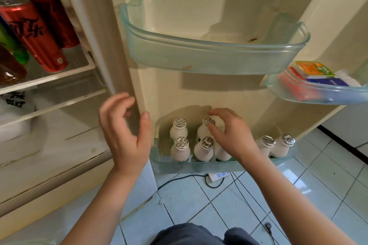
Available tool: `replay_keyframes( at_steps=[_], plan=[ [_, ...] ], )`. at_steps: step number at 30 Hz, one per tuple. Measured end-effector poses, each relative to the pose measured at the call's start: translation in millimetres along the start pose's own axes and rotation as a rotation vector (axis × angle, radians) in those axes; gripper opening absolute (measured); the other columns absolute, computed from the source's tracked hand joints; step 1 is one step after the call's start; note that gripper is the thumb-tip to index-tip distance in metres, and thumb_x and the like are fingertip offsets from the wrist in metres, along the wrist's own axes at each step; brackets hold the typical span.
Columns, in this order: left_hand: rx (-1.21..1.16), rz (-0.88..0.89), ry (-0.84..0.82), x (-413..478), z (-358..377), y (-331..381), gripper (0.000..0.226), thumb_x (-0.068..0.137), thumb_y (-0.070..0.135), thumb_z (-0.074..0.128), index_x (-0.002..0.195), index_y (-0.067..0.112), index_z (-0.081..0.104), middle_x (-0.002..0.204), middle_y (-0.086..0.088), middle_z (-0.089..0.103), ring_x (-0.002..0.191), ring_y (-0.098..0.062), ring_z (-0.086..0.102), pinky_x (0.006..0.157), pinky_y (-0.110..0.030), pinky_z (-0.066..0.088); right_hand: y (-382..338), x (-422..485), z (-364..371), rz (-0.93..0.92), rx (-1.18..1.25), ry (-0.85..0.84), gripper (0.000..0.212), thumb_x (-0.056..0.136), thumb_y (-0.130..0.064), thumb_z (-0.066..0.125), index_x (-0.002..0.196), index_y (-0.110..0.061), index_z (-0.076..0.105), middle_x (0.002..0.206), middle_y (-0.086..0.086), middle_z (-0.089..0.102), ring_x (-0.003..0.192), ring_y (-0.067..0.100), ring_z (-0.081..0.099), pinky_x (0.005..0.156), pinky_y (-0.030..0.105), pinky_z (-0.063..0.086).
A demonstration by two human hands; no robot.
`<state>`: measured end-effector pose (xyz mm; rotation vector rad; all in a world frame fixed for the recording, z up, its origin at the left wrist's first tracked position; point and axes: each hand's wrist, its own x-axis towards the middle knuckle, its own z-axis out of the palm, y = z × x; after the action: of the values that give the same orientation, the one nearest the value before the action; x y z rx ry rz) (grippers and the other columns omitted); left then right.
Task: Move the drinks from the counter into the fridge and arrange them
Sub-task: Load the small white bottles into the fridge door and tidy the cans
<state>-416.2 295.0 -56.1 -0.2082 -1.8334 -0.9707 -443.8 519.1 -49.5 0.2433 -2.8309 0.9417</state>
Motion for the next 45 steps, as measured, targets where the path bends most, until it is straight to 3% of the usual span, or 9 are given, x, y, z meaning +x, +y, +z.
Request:
replay_keyframes(
  at_steps=[3,6,10,13,22,26,37,43,45],
  plan=[
    [0.085,-0.019,-0.068,10,10,-16,0.056,0.09,0.028,0.053,0.135,0.004,0.03,0.144,-0.014,0.019,0.135,-0.037,0.026,0.111,-0.052,0.027,-21,-6,-2,-0.174,0.038,0.036,0.023,0.088,-0.019,0.062,0.11,-0.02,0.067,0.112,-0.006,0.066,0.103,0.012,0.06,0.084,0.024,0.046],
    [0.056,-0.028,-0.196,14,20,-28,0.071,0.094,0.049,0.042,0.144,0.008,0.014,0.148,-0.019,-0.002,0.143,-0.036,0.005,0.116,-0.054,0.015,-38,-5,2,-0.319,-0.052,-0.181,0.03,0.086,-0.026,0.063,0.116,-0.025,0.064,0.114,-0.008,0.066,0.105,0.014,0.06,0.086,0.029,0.048],
    [0.08,0.013,-0.228,10,26,-41,0.071,0.096,0.054,0.033,0.144,0.004,0.021,0.149,-0.022,-0.004,0.143,-0.041,0.005,0.111,-0.062,0.019,-41,0,19,-0.418,-0.364,-0.395,0.04,0.088,-0.034,0.056,0.128,-0.038,0.053,0.121,-0.015,0.061,0.11,0.013,0.055,0.08,0.024,0.04],
    [0.089,0.027,-0.222,9,28,-45,0.071,0.096,0.055,0.03,0.141,0.0,0.027,0.148,-0.024,-0.002,0.143,-0.039,0.006,0.112,-0.059,0.019,-40,1,28,-0.398,-0.36,-0.431,0.038,0.09,-0.032,0.054,0.128,-0.036,0.051,0.115,-0.011,0.062,0.104,0.013,0.056,0.069,0.022,0.03],
    [0.078,0.106,-0.21,6,31,-58,0.068,0.097,0.051,0.029,0.143,0.001,0.026,0.151,-0.018,-0.003,0.144,-0.037,0.003,0.113,-0.058,0.018,-48,-3,53,-0.342,-0.265,-0.298,0.031,0.089,-0.04,0.058,0.115,-0.025,0.057,0.1,-0.004,0.067,0.092,0.018,0.06,0.069,0.031,0.041],
    [0.095,0.135,-0.212,4,31,-64,0.066,0.097,0.051,0.027,0.144,0.005,0.024,0.149,-0.029,0.001,0.144,-0.039,0.005,0.113,-0.058,0.018,-56,-6,65,-0.343,-0.241,-0.253,0.033,0.088,-0.042,0.059,0.114,-0.021,0.06,0.098,0.0,0.068,0.088,0.022,0.062,0.063,0.031,0.039],
    [0.113,0.147,-0.15,5,33,-60,0.063,0.098,0.05,0.026,0.141,0.003,0.028,0.145,-0.034,0.008,0.143,-0.035,0.006,0.116,-0.048,0.012,-58,-2,54,-0.243,-0.093,-0.309,0.047,0.077,-0.048,0.07,0.114,-0.021,0.061,0.096,-0.004,0.068,0.08,0.012,0.065,0.076,0.032,0.052],
    [0.101,0.152,-0.133,4,34,-60,0.062,0.098,0.048,0.028,0.14,0.002,0.03,0.145,-0.036,0.012,0.143,-0.036,0.008,0.116,-0.049,0.015,-54,18,37,-0.172,-0.117,0.011,0.02,0.087,-0.027,0.059,0.102,-0.015,0.064,0.085,-0.004,0.064,0.074,0.015,0.06,0.069,0.031,0.048],
    [0.096,0.151,-0.121,4,35,-60,0.062,0.098,0.048,0.028,0.14,0.002,0.031,0.144,-0.032,0.011,0.142,-0.039,0.01,0.115,-0.051,0.017,-52,25,37,-0.173,-0.194,-0.025,0.024,0.087,-0.028,0.058,0.108,-0.016,0.063,0.09,-0.002,0.064,0.08,0.018,0.06,0.069,0.031,0.047]
  ],
)
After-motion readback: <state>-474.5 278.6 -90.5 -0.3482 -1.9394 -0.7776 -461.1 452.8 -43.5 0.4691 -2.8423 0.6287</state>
